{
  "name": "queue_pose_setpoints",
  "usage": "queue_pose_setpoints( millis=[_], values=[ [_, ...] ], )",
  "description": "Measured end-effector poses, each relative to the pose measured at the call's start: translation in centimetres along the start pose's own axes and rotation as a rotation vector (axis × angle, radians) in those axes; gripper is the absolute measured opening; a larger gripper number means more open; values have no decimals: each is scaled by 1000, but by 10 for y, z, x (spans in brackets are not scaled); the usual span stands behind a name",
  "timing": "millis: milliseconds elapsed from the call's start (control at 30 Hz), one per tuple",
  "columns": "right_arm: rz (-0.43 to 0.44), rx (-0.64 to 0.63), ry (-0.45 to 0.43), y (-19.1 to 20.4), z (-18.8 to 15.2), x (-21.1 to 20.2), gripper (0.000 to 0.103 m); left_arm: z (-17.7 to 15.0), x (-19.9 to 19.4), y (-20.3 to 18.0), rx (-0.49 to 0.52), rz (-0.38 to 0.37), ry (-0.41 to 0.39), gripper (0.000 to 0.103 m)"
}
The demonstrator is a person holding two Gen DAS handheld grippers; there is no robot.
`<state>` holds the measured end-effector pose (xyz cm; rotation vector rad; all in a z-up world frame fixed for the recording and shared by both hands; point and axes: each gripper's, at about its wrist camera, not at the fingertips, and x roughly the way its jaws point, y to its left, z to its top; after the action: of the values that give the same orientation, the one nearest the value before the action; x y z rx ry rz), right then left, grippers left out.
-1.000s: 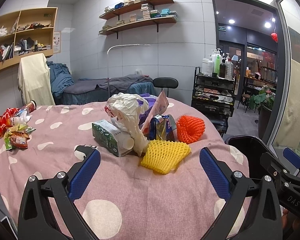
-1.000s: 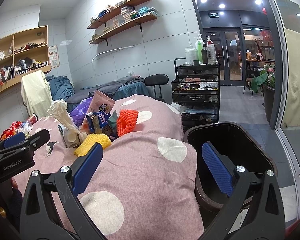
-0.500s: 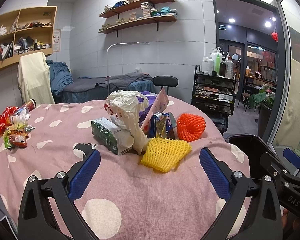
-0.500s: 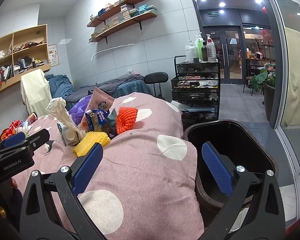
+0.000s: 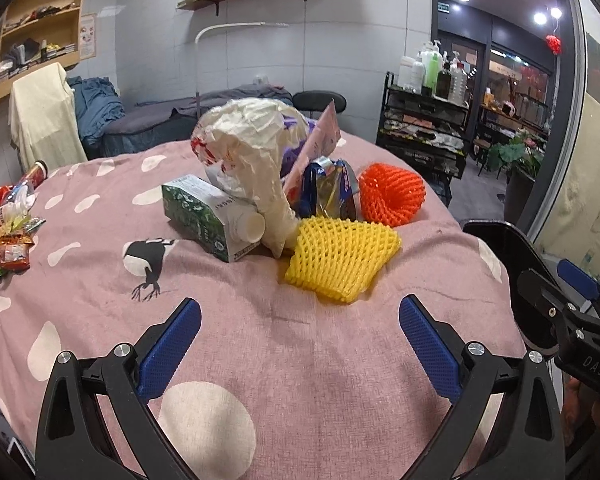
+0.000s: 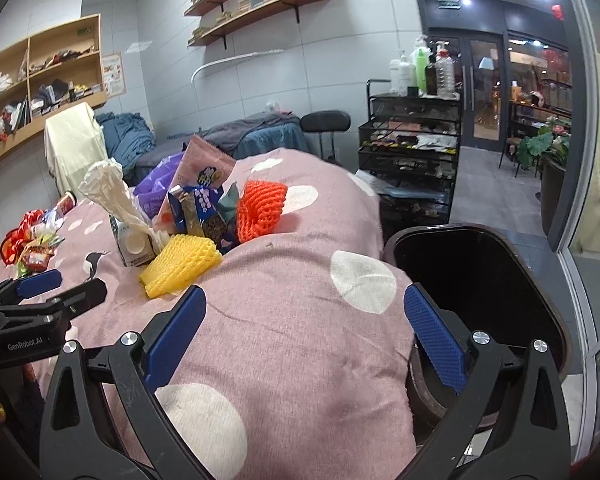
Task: Collect trash
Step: 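Move the left tool to the yellow foam net and close on it, then grasp the orange foam net with the right tool while the left tool lifts the yellow net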
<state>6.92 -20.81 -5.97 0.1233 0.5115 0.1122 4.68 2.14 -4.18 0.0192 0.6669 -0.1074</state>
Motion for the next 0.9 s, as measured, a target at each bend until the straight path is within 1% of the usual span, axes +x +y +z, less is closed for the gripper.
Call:
queue_pose_setpoints(
  millis=[100,200,233,333,400,433,500,567,600,667,700,767,867,900],
  values=[
    [25,-6,55,1,9,20,98,9,19,-1,44,-49,94,98],
    [55,-3,98,1,17,38,98,16,30,-7,100,-36,112,98],
    [56,-2,112,1,20,44,98,19,35,-11,131,-32,123,98],
    [60,3,129,0,24,54,98,22,48,-21,181,-27,163,98],
    [67,8,148,-1,28,62,98,27,58,-25,202,-20,189,97],
    [72,11,152,-2,30,64,98,28,62,-26,208,-17,199,95],
    [83,14,171,-3,34,72,98,31,69,-28,217,-6,221,89],
    [96,14,192,-5,39,79,98,32,75,-28,219,1,242,77],
    [103,16,202,-5,41,83,98,33,78,-28,213,-3,254,72],
    [120,23,215,-6,45,90,98,33,79,-25,201,-6,264,53],
    [126,25,222,-6,48,94,98,33,79,-23,194,-5,266,49],
    [139,17,234,-4,52,101,98,31,74,-19,172,-27,256,30],
    [147,-4,255,1,60,115,97,30,62,-13,149,-35,224,18],
    [153,-10,261,3,64,120,96,29,58,-12,141,-40,212,17]
  ],
)
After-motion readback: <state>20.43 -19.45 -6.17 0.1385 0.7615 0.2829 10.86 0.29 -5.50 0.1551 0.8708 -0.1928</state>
